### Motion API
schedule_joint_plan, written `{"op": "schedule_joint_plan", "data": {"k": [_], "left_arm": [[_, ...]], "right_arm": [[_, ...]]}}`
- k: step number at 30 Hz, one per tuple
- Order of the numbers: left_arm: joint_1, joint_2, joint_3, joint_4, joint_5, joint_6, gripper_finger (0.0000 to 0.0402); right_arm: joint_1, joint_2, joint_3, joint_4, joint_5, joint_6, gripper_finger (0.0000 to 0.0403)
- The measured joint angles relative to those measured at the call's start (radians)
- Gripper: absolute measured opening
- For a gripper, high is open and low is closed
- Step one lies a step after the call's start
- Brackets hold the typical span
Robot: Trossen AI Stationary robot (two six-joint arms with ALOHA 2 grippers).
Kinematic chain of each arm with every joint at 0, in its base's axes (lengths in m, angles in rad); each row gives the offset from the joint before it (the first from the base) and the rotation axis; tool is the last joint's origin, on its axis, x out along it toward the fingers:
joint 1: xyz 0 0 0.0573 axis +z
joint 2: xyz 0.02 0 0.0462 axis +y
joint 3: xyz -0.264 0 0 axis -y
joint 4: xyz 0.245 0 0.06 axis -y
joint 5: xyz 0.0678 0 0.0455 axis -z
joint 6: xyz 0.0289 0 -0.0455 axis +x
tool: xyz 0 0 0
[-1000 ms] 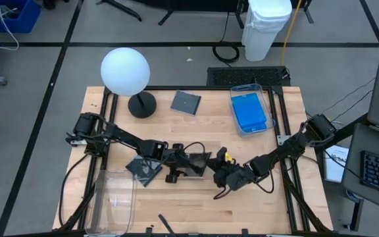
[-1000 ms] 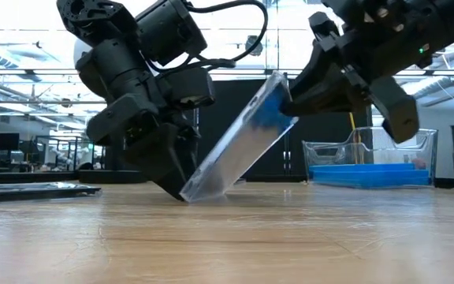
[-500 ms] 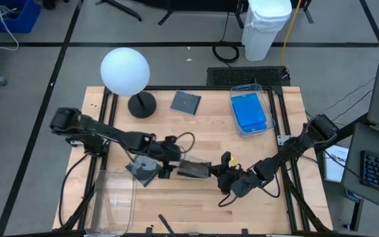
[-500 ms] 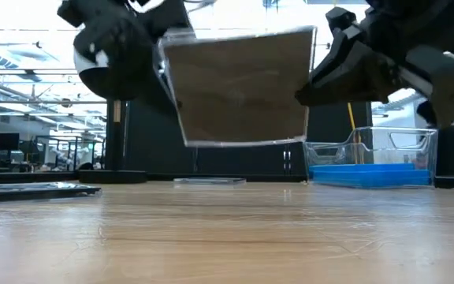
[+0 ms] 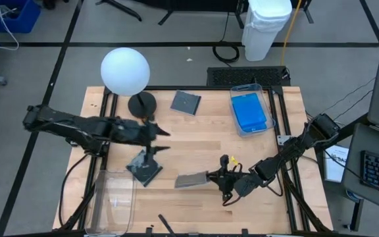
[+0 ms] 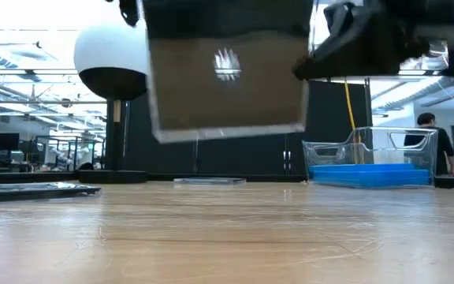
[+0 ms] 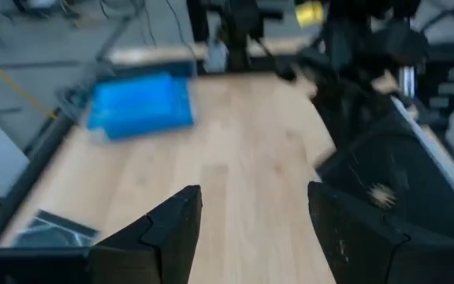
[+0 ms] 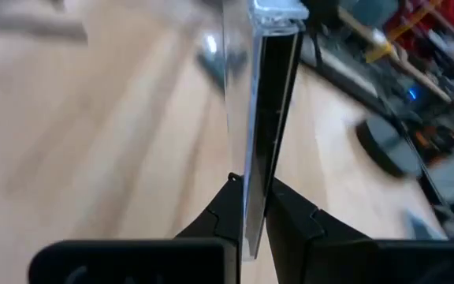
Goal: Pick & place jewel cases by type
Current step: Put the middle black CD case into the bottom transparent bin
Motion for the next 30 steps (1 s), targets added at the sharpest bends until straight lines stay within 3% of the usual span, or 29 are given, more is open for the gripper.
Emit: {"op": "schedule_joint_plan", "data": {"k": [7,11,16,22,30], "left_arm": [[0.001,-0.127,0.000,-0.007,-0.029,-0.004,0.0237],[0.001,-0.147,0.000,-0.012,-0.030,-0.011,0.0237],[0.001,-0.146,-0.001,-0.037,-0.030,-0.011,0.0237],[0.001,-0.146,-0.001,-0.066,-0.030,-0.010,0.0237],[0.002,-0.147,-0.001,-0.081,-0.029,-0.023,0.0237]], "right_arm": [[-0.073,0.014,0.000,0.348,-0.215,-0.110,0.0026],[-0.117,0.091,0.043,0.530,-0.347,-0.188,0.0026],[-0.158,0.278,0.294,0.404,-0.456,-0.259,0.0026],[-0.192,0.512,0.664,0.146,-0.480,-0.415,0.0026],[-0.236,0.666,0.964,0.092,-0.617,-0.463,0.0026]]}}
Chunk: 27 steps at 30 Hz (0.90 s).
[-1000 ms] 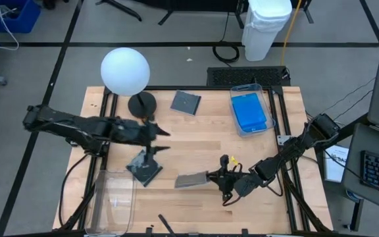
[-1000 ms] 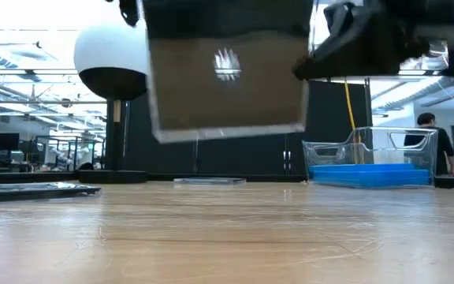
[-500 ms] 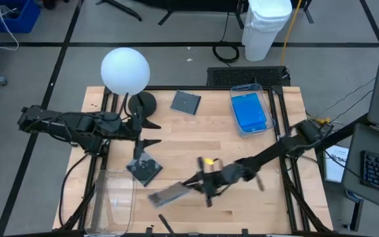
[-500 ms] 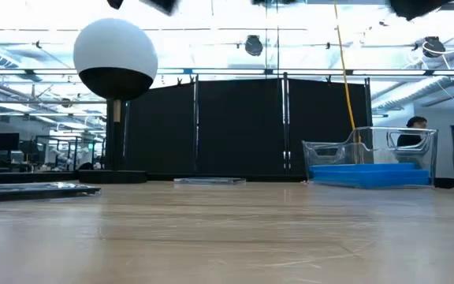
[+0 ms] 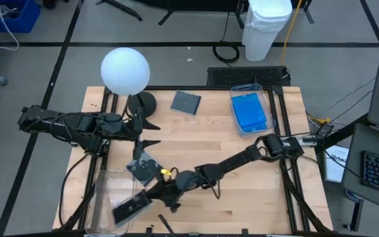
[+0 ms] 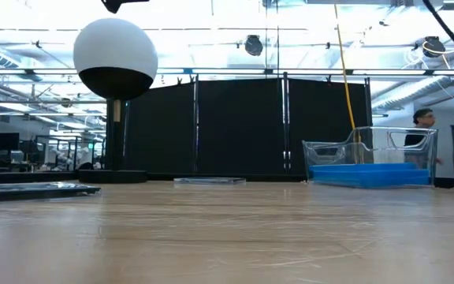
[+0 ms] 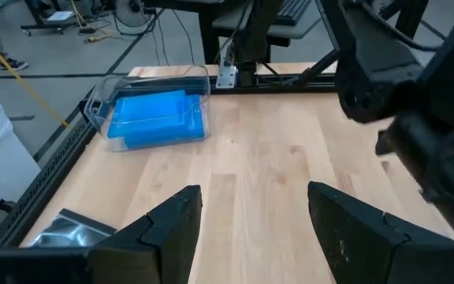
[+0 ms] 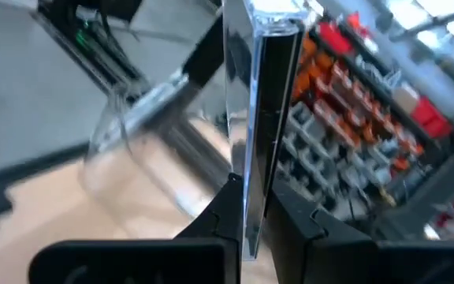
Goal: Pick & place jewel cases by type
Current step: Put the middle black CD case into the bottom transparent bin
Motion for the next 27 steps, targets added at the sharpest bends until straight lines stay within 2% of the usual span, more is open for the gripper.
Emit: {"op": "schedule_joint_plan", "data": {"k": [4,10,19,27], "left_arm": [[0.000,-0.004,0.000,0.000,0.002,-0.004,0.0237],[-0.002,-0.020,-0.001,0.003,0.007,-0.007,0.0237],[-0.001,-0.045,-0.001,0.000,0.005,-0.010,0.0237],[0.003,-0.045,-0.001,0.002,-0.022,-0.009,0.0237]], "right_arm": [[-0.038,0.089,0.099,0.010,-0.088,0.039,0.0026],[-0.084,0.239,0.238,0.018,-0.107,0.048,0.0026],[-0.112,0.267,0.281,0.091,-0.108,0.060,0.0026],[-0.128,0.266,0.273,0.029,-0.112,0.084,0.0026]]}}
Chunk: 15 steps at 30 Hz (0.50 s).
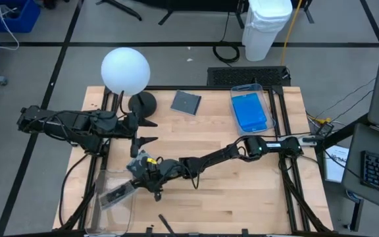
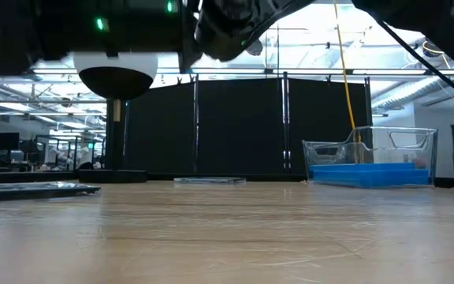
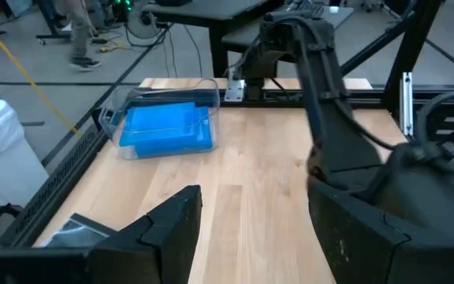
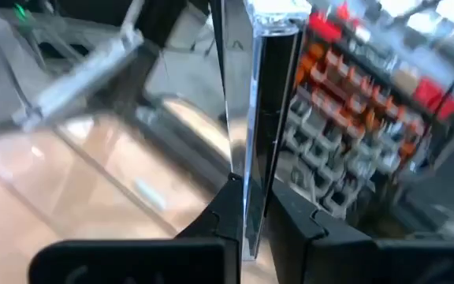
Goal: Pick & place jewel cases by type
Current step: Put the middle black CD case into the bottom transparent bin
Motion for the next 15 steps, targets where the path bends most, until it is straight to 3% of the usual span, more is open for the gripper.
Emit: {"op": "schedule_joint_plan", "data": {"k": [7,15], "left_arm": [[0.000,0.000,0.000,-0.001,-0.016,0.000,0.0237],[0.000,0.000,0.000,-0.001,-0.024,-0.002,0.0237]], "right_arm": [[-0.028,0.000,-0.014,-0.018,0.001,0.029,0.0030],[-0.026,0.000,-0.015,0.006,0.000,0.081,0.0126]]}}
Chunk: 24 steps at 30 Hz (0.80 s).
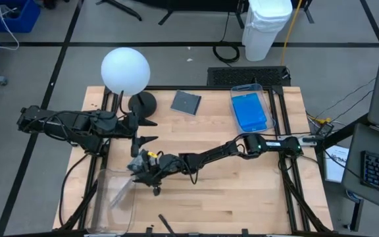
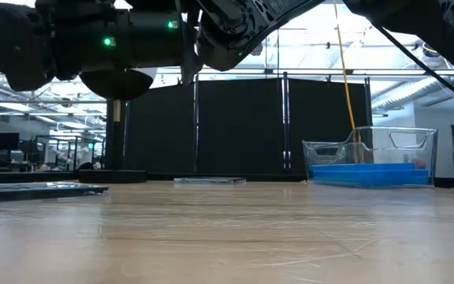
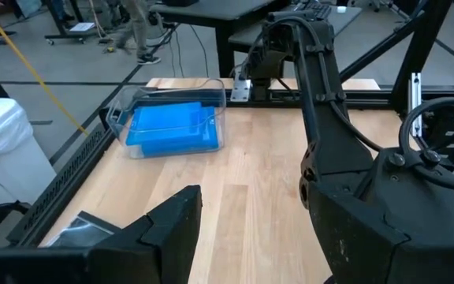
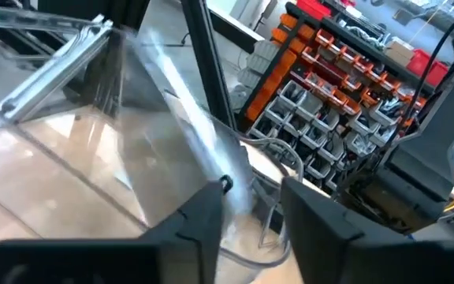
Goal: Pick & place jewel cases by type
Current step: Put the middle black CD case into the bottom transparent bin, then put the bottom black CD case into the bottom transparent bin
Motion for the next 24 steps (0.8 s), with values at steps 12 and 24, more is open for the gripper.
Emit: {"op": "schedule_joint_plan", "data": {"k": [12,24], "left_arm": [[0.000,0.000,0.000,-0.075,0.000,-0.002,0.0237],[0.000,0.004,0.000,-0.250,-0.001,-0.104,0.0237]], "right_arm": [[0.032,-0.009,-0.001,-0.038,0.003,0.117,0.0190],[-0.014,-0.105,-0.008,-0.620,0.152,0.154,0.0159]]}}
